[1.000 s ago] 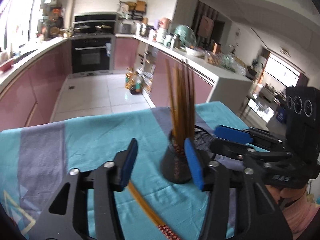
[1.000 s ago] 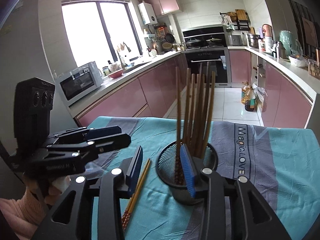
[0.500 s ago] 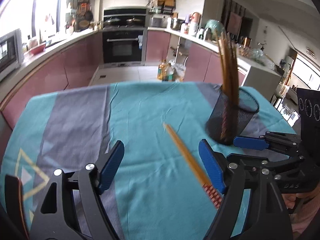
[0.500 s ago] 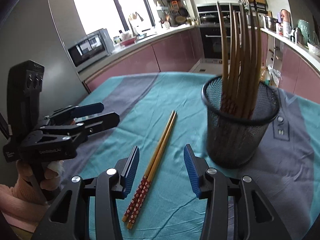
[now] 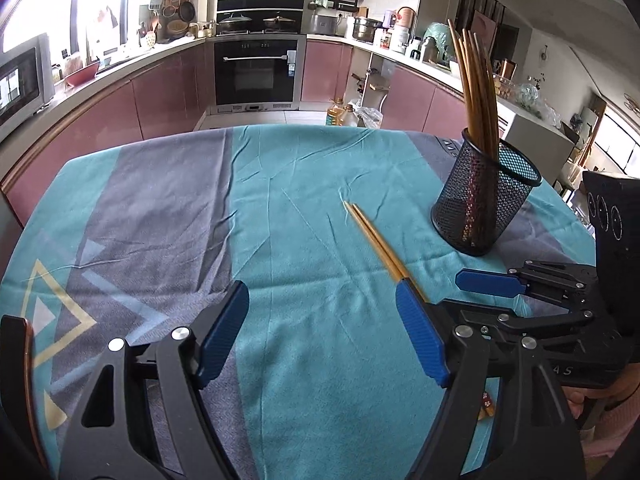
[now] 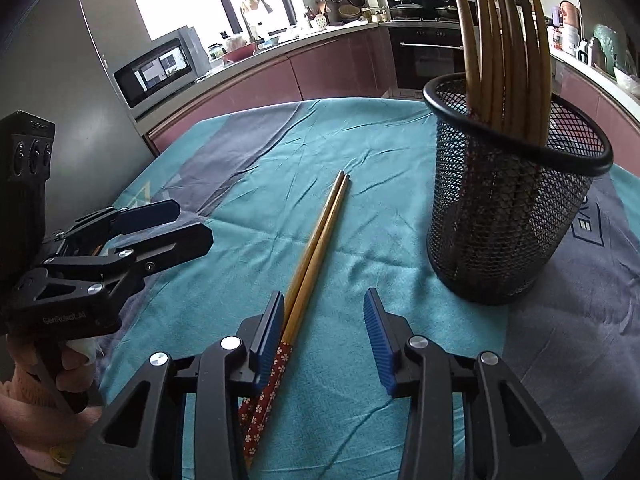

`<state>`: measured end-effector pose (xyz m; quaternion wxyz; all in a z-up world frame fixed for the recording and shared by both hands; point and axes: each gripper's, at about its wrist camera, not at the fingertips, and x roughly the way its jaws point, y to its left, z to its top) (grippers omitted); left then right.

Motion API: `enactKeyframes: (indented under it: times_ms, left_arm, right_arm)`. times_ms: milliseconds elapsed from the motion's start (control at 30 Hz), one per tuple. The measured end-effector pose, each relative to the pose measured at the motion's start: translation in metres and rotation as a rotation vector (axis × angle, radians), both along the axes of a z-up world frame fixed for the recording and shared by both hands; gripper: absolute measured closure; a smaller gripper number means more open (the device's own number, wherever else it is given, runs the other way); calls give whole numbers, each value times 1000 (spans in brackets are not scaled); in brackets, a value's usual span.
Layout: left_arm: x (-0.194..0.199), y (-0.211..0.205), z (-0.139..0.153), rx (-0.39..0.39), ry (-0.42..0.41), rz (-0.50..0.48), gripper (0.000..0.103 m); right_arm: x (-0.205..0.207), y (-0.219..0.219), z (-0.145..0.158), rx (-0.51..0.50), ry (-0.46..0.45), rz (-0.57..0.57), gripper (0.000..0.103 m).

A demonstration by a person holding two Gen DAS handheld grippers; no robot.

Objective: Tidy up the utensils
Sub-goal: 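Open both tools and move them to the last chopstick pair on the cloth, then close the right tool on one chopstick while the left tool grasps the other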

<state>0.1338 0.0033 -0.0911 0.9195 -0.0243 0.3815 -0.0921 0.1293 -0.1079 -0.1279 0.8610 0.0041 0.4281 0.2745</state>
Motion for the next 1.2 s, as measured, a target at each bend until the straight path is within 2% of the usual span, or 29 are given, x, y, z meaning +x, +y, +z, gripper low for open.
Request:
enactKeyframes:
  times_ms: [400, 633, 933, 1200]
  left_arm:
    - [4, -5, -6, -7, 23, -12, 30]
    - [9, -16, -13, -1, 45, -47, 31]
    - [16, -37, -23, 14, 76, -117, 34]
    - [24, -47, -30, 9, 113, -137, 43]
  right_arm:
    - [0, 7, -4, -44, -10, -5, 70]
    - [3, -1, -4, -17, 15, -29, 75]
    - [5, -13, -5, 8, 34, -26, 76]
    - [4, -19, -6, 27, 40, -23, 76]
